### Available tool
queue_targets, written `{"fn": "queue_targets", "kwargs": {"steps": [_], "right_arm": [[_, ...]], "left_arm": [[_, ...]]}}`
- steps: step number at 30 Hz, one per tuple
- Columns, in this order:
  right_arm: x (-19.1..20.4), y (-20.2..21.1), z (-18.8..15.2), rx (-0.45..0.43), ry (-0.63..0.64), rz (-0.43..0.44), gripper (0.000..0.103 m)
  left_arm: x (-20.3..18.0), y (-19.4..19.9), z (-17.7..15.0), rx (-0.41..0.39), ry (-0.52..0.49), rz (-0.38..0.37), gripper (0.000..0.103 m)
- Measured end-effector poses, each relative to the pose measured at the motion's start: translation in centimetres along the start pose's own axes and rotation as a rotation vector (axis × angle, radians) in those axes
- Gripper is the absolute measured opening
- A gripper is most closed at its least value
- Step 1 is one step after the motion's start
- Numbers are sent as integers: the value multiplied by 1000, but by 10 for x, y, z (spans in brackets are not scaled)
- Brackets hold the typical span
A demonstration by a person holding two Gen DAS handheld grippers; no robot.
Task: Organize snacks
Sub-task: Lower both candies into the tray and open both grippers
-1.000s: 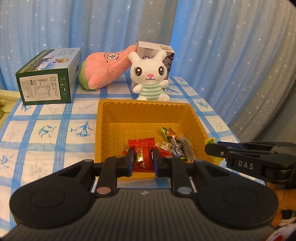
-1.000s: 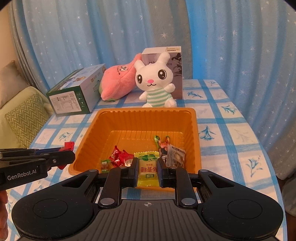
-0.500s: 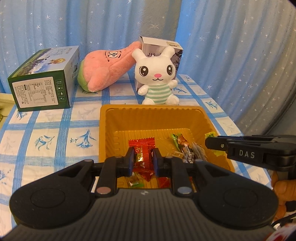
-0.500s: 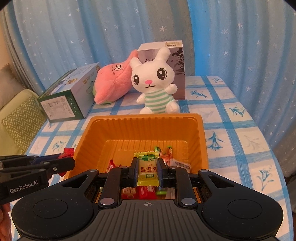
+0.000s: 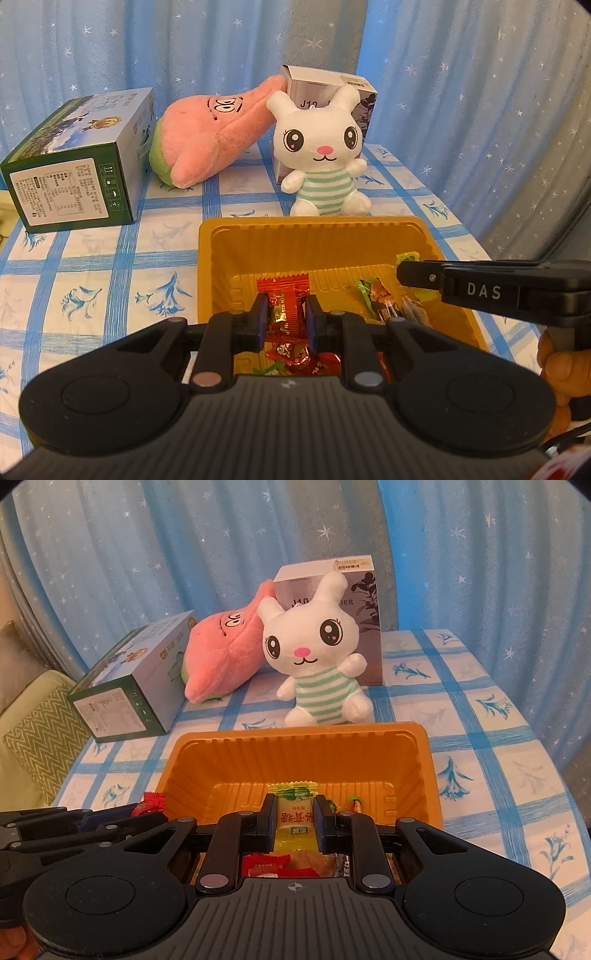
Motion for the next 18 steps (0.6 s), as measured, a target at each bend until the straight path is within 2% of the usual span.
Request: {"fn": "queue_targets", "kwargs": {"steps": [8, 9, 11, 18], "right_arm": [[0, -5, 0, 2, -10, -7, 21], [0, -5, 0, 2, -14, -7, 21], [-1, -5, -1, 4, -19, -5, 21], [-3, -4, -2, 5, -30, -2, 21]], "left_arm": [[1, -8, 2, -12, 14, 5, 21], [2, -8, 2, -17, 15, 7, 31], [4, -9, 2, -18, 21, 18, 43], [10, -9, -4, -6, 0, 27, 43]]}}
Point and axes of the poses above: each gripper's, at about its wrist camera, not at the fingertips, and y roughly against the way its jaws point, x to its left, z to its top, the point moved 7 cm from there along -y, roughly the way its jaws point, and after that the axes turned 6 degrees about z, right-handed, at the moved point
